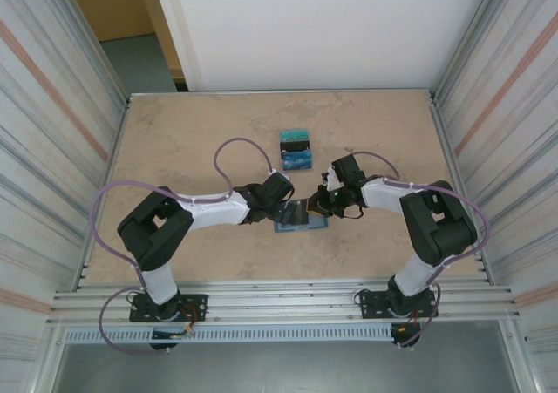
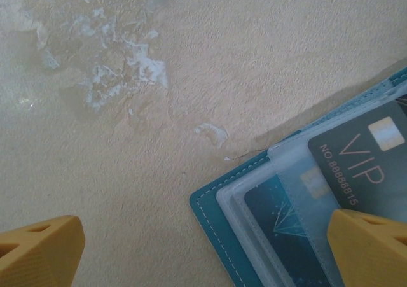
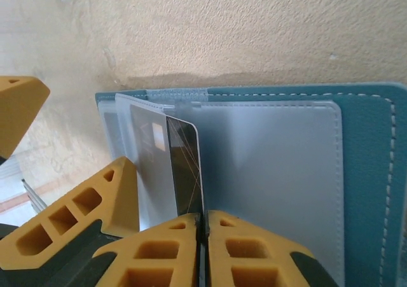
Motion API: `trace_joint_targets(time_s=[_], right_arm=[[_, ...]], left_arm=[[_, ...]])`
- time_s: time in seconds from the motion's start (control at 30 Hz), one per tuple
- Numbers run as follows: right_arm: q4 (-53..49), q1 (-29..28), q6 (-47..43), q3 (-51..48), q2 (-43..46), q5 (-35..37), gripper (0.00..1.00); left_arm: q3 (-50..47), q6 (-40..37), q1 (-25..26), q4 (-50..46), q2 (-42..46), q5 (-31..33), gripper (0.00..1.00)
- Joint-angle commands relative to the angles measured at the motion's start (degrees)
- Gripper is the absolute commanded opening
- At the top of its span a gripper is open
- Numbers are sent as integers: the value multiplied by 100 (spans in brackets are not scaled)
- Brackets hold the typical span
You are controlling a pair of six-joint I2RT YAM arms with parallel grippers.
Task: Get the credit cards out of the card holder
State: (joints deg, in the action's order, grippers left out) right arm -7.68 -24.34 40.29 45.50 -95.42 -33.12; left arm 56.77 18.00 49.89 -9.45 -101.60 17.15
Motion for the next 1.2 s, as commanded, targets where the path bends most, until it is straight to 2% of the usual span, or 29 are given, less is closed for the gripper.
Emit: trace_joint_targets(time_s=[0.0, 0.07, 0.2, 0.47, 0.97, 1.07, 1.17], right_arm=[[149, 43, 144, -139, 107, -97, 19], [275, 43, 222, -219, 128, -120, 25], [635, 38, 434, -429, 98, -228, 28], [990, -68, 603, -595, 63, -360, 19], [1152, -133, 637, -585, -80, -397, 18], [1214, -135, 665, -566, -156, -437, 32], [1264, -131, 681, -566, -222, -466, 32]], left_arm=[[58, -100, 32, -321, -97, 78, 99], [3, -77, 37, -375, -95, 63, 99], [-94, 13, 31, -426, -79, 0, 99], [-114, 81, 64, -445, -87, -45, 99], [-132, 151, 91, -459, -90, -38, 99], [-122, 161, 91, -451, -98, -43, 99], [-134, 160, 91, -452, -105, -28, 99]])
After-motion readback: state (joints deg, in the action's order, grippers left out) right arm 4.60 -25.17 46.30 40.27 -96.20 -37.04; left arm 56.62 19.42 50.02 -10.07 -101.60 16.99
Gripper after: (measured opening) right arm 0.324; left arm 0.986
